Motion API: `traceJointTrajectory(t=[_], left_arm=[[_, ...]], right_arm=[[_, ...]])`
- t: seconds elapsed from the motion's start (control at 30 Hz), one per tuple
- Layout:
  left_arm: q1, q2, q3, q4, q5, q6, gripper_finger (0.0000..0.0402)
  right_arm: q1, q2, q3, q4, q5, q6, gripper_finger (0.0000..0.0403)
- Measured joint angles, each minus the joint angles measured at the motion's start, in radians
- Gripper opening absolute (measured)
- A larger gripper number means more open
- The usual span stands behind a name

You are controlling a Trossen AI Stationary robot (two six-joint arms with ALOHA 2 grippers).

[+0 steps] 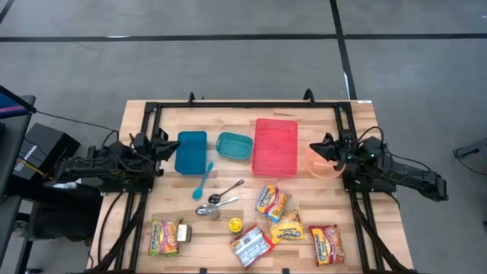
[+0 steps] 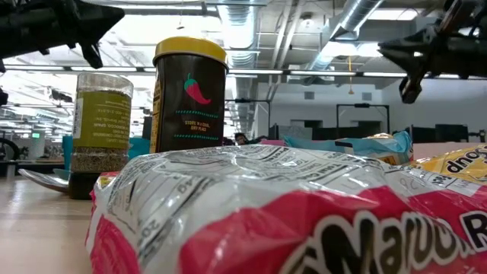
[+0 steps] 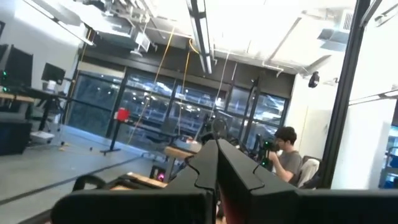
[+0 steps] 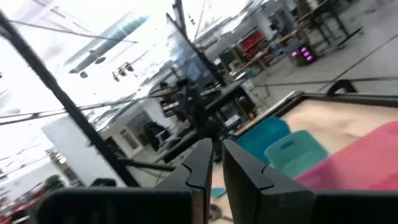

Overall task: Pick & Place Food Item
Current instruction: Put the light blue noodle pack into the red bin

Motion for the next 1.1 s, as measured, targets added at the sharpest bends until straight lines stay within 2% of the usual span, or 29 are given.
traceJointTrajectory(t=[0.1, 0.2, 0.33, 0.47, 0.6, 0.87, 1.1], left_arm=[[0.000, 0.023, 0.000, 0.001, 0.001, -0.003, 0.0000], [0.000, 0.053, 0.000, 0.015, 0.009, -0.007, 0.0000], [-0.001, 0.105, 0.000, 0.026, 0.014, -0.029, 0.0000], [-0.001, 0.159, 0.000, 0.027, 0.014, -0.044, 0.0000], [-0.001, 0.209, 0.000, 0.046, 0.014, -0.054, 0.0000], [-0.001, 0.291, 0.000, 0.098, 0.048, -0.055, 0.0000], [-0.001, 0.335, 0.000, 0.099, 0.108, -0.070, 0.0000]], right_arm=[[0.000, 0.005, 0.060, -0.082, -0.008, 0.000, 0.0027], [0.000, 0.025, 0.143, -0.223, 0.041, 0.001, 0.0011], [0.007, 0.087, 0.238, -0.373, 0.057, 0.006, 0.0004], [0.029, 0.183, 0.298, -0.441, 0.057, 0.018, 0.0005], [0.066, 0.303, 0.351, -0.447, 0.058, 0.007, 0.0002], [0.181, 0.513, 0.462, -0.452, 0.076, -0.129, 0.0001], [0.335, 0.613, 0.481, -0.456, 0.273, -0.163, 0.0001]])
